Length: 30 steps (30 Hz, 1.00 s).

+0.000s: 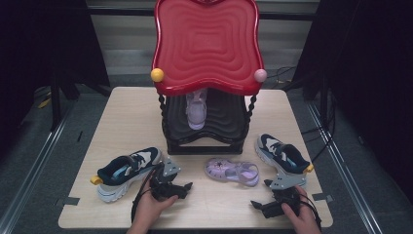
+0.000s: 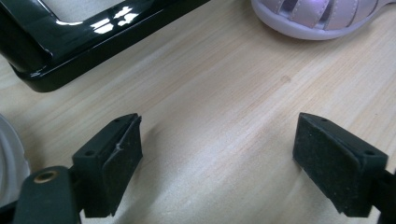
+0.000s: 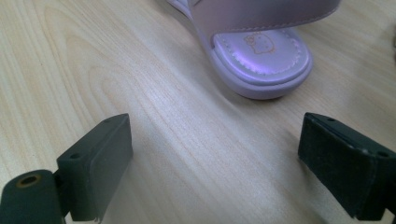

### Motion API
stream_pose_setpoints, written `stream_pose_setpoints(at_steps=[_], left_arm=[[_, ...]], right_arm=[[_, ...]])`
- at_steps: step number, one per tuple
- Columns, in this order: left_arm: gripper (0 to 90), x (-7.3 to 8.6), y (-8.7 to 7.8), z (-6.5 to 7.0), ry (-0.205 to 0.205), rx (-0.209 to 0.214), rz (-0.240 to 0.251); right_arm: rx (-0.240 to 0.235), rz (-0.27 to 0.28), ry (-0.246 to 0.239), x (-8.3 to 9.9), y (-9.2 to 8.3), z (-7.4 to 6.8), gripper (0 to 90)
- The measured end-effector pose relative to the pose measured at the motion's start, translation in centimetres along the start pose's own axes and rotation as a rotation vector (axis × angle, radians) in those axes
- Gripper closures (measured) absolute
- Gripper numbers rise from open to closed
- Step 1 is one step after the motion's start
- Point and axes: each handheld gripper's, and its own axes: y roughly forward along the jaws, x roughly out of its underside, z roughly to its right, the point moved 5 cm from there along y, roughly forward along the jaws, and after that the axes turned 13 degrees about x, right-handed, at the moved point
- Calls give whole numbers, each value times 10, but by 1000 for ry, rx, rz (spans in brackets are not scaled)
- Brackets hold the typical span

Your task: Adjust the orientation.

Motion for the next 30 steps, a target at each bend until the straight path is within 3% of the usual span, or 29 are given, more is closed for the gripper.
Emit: stream_pose_setpoints(at_steps=[11,19,22,30], left_arm=[[148,0,0,0,6,9,-3],[148,0,0,0,5,10,-4],[148,0,0,0,5,10,-4],[150,0,0,0,6,9,-3]], right_arm=[[20,2,35,-1,0,-1,136],[50,30,68,-17,5,2,149],[35,23,87,-21,11,5,148],[60,35,52,-34,26,5,148]])
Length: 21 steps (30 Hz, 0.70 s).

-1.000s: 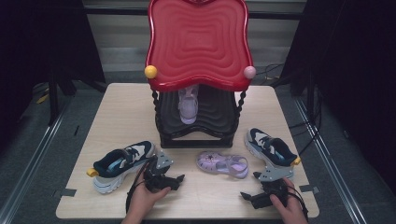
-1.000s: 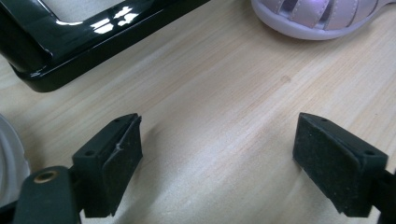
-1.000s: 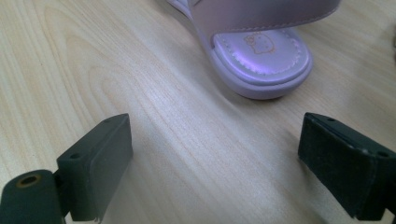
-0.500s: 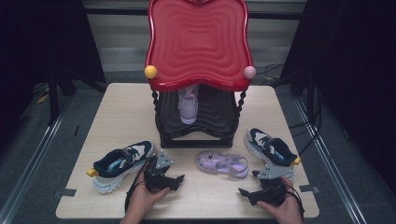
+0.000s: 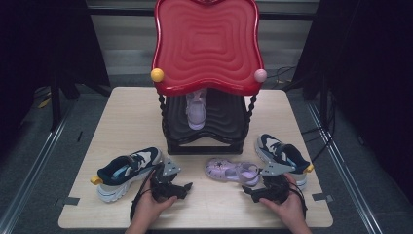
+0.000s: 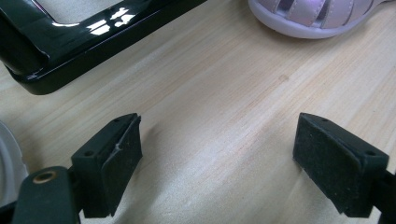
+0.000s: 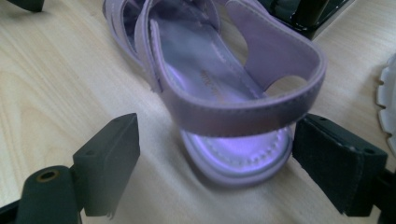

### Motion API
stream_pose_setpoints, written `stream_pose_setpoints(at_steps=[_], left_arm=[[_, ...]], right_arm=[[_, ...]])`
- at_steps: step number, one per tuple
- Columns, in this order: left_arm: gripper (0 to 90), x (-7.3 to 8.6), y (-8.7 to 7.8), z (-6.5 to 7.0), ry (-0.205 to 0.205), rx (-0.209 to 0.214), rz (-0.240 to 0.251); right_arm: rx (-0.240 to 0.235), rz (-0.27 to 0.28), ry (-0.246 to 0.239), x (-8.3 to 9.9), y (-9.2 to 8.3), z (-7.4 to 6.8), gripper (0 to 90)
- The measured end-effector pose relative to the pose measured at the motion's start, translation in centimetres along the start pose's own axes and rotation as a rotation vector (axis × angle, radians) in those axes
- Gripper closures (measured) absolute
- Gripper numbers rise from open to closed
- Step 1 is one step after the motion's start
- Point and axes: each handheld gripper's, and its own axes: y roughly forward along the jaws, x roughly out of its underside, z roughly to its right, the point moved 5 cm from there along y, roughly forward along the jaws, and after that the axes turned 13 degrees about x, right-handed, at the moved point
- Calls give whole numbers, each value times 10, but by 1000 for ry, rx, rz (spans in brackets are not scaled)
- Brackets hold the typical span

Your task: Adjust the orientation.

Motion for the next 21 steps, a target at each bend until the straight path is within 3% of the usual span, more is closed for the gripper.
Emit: stream_pose_setpoints(at_steps=[4,8,14,21], left_arm=[[153,0,0,0,2,0,1],[153,0,0,0,1,0,2],[153,0,0,0,1,0,1],[152,0,0,0,1,1,2]], right_arm=[[-1,14,0,-4,5,0,161],[-4,16,-9,-6,5,-2,235],[-29,20,-4,0,-3,-4,339],[-39,31,-17,4,-9,-8,376]])
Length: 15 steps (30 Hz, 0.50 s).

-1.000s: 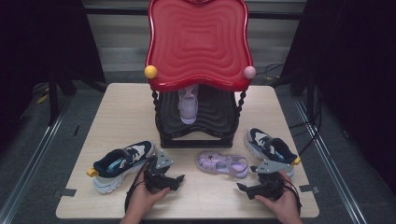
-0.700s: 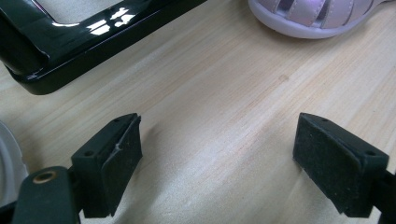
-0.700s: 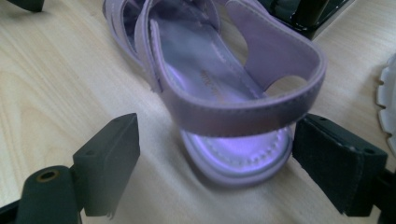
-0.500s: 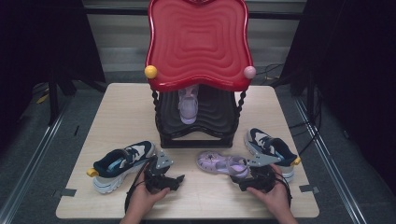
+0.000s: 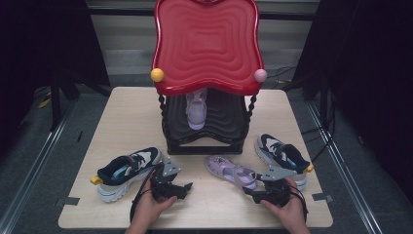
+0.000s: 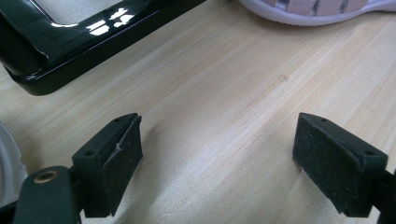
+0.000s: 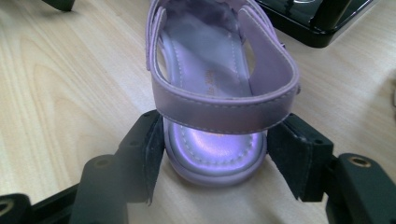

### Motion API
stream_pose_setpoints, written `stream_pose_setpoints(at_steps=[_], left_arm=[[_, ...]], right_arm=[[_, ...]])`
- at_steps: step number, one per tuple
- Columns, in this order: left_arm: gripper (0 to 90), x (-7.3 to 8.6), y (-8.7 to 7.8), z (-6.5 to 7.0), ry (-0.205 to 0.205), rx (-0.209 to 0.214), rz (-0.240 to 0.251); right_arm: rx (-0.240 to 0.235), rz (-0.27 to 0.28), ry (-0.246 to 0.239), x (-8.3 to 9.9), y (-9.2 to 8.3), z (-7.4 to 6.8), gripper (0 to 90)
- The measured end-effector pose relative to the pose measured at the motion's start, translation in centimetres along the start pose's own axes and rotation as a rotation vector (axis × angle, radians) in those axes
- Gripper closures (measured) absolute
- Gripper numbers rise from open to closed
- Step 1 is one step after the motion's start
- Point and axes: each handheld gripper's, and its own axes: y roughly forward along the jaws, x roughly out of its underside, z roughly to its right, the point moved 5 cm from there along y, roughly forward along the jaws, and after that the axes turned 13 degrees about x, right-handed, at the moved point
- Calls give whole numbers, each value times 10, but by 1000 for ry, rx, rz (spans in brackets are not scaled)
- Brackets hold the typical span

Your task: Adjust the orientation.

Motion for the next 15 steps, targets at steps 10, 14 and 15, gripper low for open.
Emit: stream_pose_setpoints(at_steps=[10,14,15], left_arm=[[153,0,0,0,0,-1,-3],[152,0,0,0,1,-3,-4],[152,0,0,0,0,-2,-4]], right_arm=[[-29,7,47,7,-13,-8,336],[-7,8,64,7,-13,-5,238],[3,9,64,6,-12,-5,208]])
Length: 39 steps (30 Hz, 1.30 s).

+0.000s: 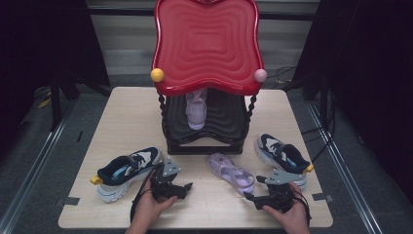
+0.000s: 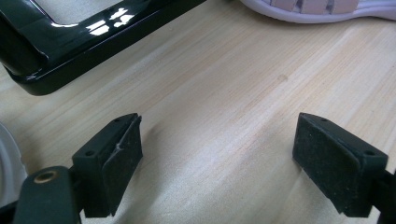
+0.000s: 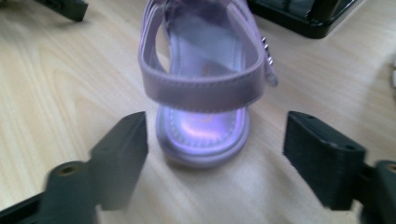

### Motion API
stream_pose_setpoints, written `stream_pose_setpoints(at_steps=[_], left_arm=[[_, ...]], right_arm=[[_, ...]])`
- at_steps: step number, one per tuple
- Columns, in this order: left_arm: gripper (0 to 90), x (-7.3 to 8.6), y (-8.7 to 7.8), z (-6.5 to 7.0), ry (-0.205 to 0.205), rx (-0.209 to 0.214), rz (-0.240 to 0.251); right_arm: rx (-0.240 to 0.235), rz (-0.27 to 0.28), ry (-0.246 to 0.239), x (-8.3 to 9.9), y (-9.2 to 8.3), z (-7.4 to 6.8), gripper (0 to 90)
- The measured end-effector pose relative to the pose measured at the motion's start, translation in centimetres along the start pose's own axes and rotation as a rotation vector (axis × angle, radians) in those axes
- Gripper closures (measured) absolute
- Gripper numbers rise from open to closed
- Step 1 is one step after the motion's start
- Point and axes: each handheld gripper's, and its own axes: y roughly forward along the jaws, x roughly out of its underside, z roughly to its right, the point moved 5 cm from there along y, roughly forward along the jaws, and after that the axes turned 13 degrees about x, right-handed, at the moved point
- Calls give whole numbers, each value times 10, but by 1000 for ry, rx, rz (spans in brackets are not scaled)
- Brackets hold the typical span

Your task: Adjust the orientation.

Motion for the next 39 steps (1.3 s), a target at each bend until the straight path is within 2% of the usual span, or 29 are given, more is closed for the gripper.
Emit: stream_pose_setpoints(at_steps=[2,5,8,17,23,30,39], left_arm=[[152,0,0,0,0,0,0],[152,0,0,0,0,0,0],[152,0,0,0,0,0,0],[151,0,0,0,1,0,0],[152,0,0,0,0,0,0],[151,0,0,0,1,0,0],[151,0,0,0,1,2,1]], right_arm=[[7,4,13,-3,1,-1,164],[18,12,7,-8,4,-4,152],[1,11,-4,-13,10,-9,152],[35,12,20,-18,26,-11,169],[17,34,18,-19,28,-11,238],[21,31,3,-21,30,-15,245],[23,31,8,-22,32,-17,231]])
